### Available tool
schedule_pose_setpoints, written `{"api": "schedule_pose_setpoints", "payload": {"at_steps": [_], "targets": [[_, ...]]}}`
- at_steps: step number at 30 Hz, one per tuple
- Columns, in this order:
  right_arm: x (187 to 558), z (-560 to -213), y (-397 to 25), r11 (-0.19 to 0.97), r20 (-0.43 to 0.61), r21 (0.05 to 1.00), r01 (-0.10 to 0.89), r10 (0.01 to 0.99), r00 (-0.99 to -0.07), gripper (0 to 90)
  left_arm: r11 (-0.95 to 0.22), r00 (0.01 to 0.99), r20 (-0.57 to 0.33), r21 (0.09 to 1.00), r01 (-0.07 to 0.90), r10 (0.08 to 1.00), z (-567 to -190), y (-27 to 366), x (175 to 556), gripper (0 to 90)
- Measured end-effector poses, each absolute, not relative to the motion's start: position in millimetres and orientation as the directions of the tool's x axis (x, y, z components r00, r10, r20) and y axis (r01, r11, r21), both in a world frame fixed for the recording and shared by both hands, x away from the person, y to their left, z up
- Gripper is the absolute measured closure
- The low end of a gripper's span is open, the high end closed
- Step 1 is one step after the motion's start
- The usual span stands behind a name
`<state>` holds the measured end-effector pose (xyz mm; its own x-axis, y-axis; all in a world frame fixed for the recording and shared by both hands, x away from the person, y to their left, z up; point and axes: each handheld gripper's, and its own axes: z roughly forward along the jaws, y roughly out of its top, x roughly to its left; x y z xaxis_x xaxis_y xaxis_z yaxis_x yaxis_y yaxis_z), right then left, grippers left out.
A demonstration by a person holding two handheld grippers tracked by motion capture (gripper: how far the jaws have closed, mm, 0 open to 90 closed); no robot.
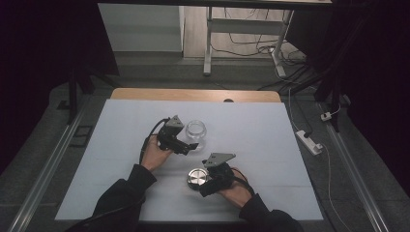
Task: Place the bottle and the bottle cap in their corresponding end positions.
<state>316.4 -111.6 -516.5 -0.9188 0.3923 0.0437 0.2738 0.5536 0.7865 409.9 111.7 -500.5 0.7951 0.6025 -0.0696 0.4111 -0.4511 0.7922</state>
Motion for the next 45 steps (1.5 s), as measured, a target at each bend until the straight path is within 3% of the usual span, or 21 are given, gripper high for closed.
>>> {"api": "schedule_pose_setpoints", "payload": {"at_steps": [23, 45], "targets": [[315, -508, -122, 0.546, 0.043, 0.787, 0.288, 0.417, -0.908, 0.6, -0.441, 0.803, -0.127, 0.781, 0.443, 0.582, -504, 135, 374, 0.0], [312, -500, -137, 0.519, 0.04, 0.799, 0.303, 0.457, -0.889, 0.0, -0.449, 0.824, -0.119, 0.791, 0.416, 0.554, -494, 151, 339, 0.0]]}}
